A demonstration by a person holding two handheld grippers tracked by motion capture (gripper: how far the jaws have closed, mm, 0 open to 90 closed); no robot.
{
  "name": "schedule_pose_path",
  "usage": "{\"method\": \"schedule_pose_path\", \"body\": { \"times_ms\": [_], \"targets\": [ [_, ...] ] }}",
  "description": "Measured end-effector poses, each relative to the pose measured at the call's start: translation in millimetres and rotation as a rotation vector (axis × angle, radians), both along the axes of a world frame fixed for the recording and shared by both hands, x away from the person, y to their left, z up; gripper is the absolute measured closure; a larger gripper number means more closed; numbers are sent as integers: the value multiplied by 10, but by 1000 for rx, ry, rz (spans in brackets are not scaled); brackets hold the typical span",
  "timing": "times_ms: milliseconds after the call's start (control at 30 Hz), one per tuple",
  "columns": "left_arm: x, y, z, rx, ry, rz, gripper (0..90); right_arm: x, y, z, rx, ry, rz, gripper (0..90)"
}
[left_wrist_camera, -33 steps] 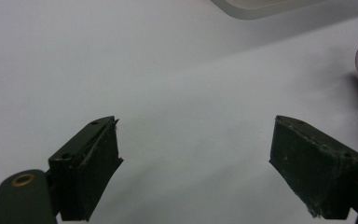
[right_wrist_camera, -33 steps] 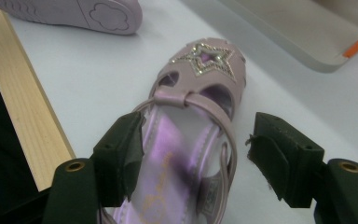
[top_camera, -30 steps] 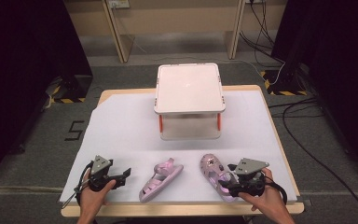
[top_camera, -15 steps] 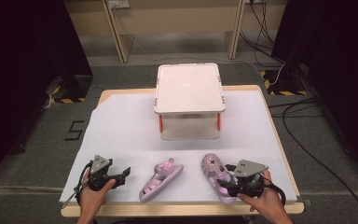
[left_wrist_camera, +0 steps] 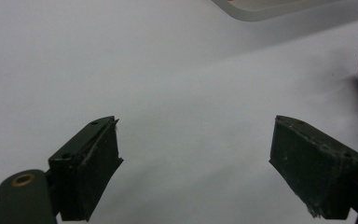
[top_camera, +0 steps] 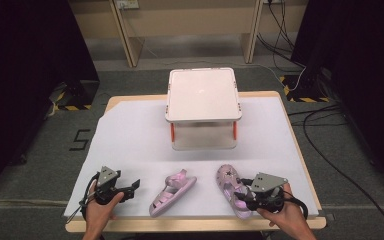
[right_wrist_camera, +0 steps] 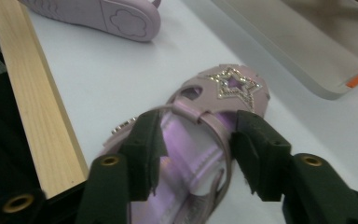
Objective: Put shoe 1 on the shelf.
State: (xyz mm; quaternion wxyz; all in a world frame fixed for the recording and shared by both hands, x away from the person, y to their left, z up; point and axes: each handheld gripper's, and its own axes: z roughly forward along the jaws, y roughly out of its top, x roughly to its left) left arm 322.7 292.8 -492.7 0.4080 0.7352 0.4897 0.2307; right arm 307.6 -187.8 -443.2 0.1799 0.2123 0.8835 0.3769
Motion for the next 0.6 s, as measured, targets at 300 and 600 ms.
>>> {"method": "schedule_pose_path", "body": {
  "times_ms": [300,600],
  "targets": [
    [-3,-15,-9,2,-3,-8,149,2,139,-63,-56,-64,-9,624],
    [-11,-14,-2,5,-3,-10,149,-18,141,-17,-73,-151,-20,801]
  ]
}}
